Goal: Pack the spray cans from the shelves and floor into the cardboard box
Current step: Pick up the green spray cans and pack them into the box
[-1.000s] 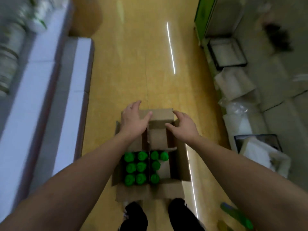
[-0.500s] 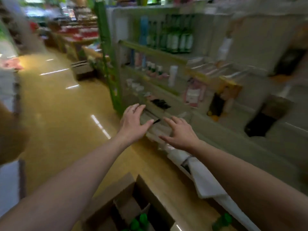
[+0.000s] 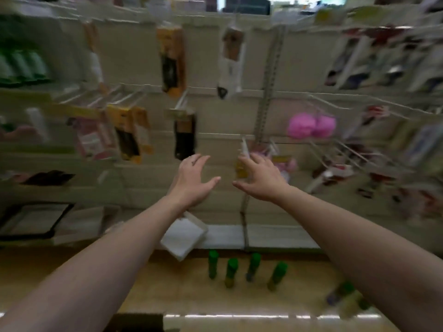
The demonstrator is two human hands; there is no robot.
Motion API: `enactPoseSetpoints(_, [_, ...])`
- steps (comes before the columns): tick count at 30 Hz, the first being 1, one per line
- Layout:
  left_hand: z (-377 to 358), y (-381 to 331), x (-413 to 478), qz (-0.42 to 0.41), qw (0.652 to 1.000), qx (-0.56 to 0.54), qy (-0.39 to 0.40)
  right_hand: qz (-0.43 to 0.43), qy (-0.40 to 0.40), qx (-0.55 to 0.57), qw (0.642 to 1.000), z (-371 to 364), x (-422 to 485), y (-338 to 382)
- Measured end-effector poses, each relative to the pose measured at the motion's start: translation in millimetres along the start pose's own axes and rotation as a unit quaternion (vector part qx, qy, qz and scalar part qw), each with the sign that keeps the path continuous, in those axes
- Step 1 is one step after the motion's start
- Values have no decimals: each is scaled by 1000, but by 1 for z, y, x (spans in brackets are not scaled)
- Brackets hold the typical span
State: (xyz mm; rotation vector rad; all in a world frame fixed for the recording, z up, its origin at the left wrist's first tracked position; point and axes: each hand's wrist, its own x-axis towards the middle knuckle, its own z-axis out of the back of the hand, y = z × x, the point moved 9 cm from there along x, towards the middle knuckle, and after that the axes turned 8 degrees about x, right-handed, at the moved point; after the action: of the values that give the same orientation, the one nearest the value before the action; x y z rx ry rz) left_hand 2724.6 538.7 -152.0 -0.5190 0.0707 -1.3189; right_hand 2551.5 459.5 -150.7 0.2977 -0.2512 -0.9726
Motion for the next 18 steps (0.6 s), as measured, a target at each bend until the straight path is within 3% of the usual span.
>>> enactPoseSetpoints(9, [-118,-150,54,-99,992,2,78,-131,-16,36,991,45,-50,-200])
enactPoseSetpoints(18, [-255,-158,68,0,980,31,196,-179,46,126,975,-25,-40,-324])
